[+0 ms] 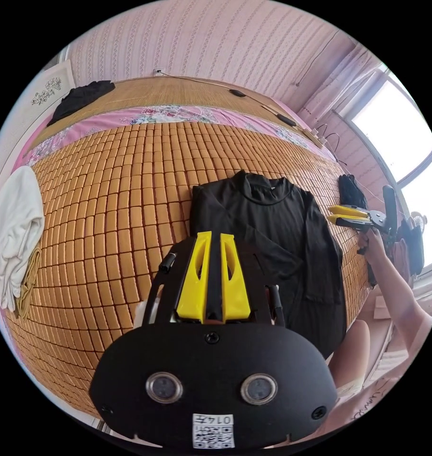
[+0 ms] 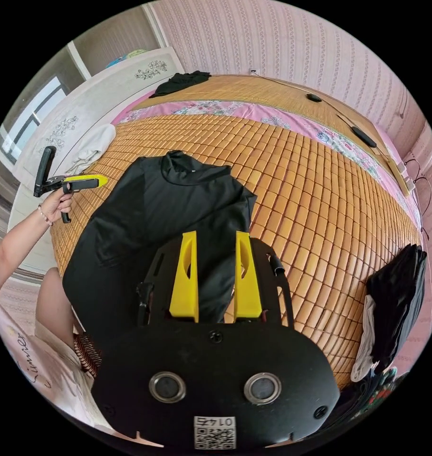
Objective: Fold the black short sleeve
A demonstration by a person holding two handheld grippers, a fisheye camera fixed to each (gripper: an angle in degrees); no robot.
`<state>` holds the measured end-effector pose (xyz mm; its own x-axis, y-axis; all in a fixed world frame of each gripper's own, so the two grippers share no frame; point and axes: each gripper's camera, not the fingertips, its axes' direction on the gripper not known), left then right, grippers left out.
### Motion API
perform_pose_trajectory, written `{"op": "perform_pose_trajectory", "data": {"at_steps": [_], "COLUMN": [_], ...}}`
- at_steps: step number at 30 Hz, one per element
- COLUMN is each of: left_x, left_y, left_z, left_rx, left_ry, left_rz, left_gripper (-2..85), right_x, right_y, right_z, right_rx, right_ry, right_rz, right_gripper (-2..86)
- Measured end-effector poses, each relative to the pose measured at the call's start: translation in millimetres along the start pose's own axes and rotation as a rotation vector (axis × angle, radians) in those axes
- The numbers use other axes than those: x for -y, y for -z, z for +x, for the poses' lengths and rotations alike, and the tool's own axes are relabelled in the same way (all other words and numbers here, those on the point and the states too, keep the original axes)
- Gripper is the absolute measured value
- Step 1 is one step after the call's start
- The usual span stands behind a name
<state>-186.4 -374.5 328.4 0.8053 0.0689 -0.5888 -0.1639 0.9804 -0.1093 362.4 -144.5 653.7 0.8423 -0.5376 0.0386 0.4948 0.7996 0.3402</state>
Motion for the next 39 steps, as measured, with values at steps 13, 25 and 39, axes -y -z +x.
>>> {"op": "perform_pose_trajectory", "data": {"at_steps": [13,25,39], "left_x": [29.0,30.6,-130.2], "left_y": [-37.0,26.4,164.7], "left_z": [-71.3,-96.2,-72.1], "left_rx": [0.027,0.050,-0.034], "left_ry": [0.043,0.094,-0.190], "left_rz": [-0.104,0.120,0.188], "left_gripper": [0.3,-0.7,-0.8], "right_x": [26.8,37.2,-131.9], "right_y": [-15.5,43.3,158.7], "right_z": [50.8,63.3,-6.6], "right_rx": [0.062,0.043,0.258], "right_ry": [-0.203,-0.273,-0.052], "right_rz": [-0.031,0.171,0.275], "right_gripper": [1.8,0.5,0.6]}}
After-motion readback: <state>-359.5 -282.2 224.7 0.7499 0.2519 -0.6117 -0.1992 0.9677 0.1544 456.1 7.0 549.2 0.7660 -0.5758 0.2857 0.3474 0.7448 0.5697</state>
